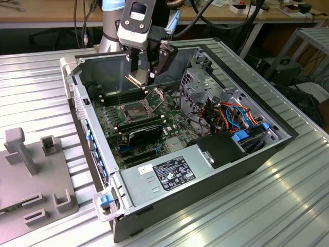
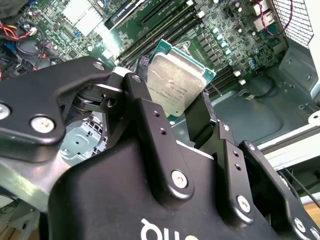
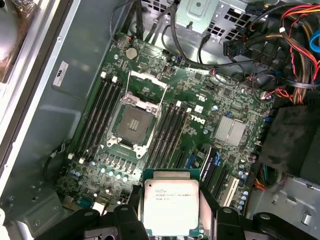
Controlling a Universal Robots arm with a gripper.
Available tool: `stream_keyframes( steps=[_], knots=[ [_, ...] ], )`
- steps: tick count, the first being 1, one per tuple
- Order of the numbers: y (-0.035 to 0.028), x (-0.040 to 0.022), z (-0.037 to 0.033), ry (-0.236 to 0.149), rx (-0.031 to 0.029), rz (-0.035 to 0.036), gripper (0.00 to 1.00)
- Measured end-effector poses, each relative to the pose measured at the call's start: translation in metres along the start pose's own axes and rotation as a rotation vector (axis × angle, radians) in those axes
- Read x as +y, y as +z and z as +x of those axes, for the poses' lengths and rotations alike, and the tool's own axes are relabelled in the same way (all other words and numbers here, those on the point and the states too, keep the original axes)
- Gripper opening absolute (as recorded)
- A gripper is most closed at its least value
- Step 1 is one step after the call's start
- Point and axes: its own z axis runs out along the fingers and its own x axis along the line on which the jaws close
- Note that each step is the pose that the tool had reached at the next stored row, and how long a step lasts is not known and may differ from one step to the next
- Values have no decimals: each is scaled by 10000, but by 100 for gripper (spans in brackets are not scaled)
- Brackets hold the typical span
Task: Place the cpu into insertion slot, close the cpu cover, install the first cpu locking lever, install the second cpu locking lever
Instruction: 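Place the cpu into insertion slot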
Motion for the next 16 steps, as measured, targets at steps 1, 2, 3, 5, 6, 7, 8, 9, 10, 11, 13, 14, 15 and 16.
stream_keyframes(
  steps=[1,2,3,5,6,7,8,9,10,11,13,14,15,16],
  knots=[
    [0,0,0,71,-3,3,55],
    [0,0,0,157,-7,5,55],
    [0,0,0,225,-9,7,55],
    [1,0,0,319,-13,9,55],
    [1,0,0,363,-14,10,55],
    [1,0,0,426,-17,12,55],
    [1,0,0,482,-20,13,55],
    [1,0,0,526,-21,14,55],
    [1,0,0,597,-24,15,55],
    [1,0,0,709,-28,18,55],
    [2,0,0,800,-32,20,55],
    [1,0,0,861,-35,23,55],
    [2,0,0,908,-37,23,55],
    [2,0,0,991,-40,26,55]
  ],
)
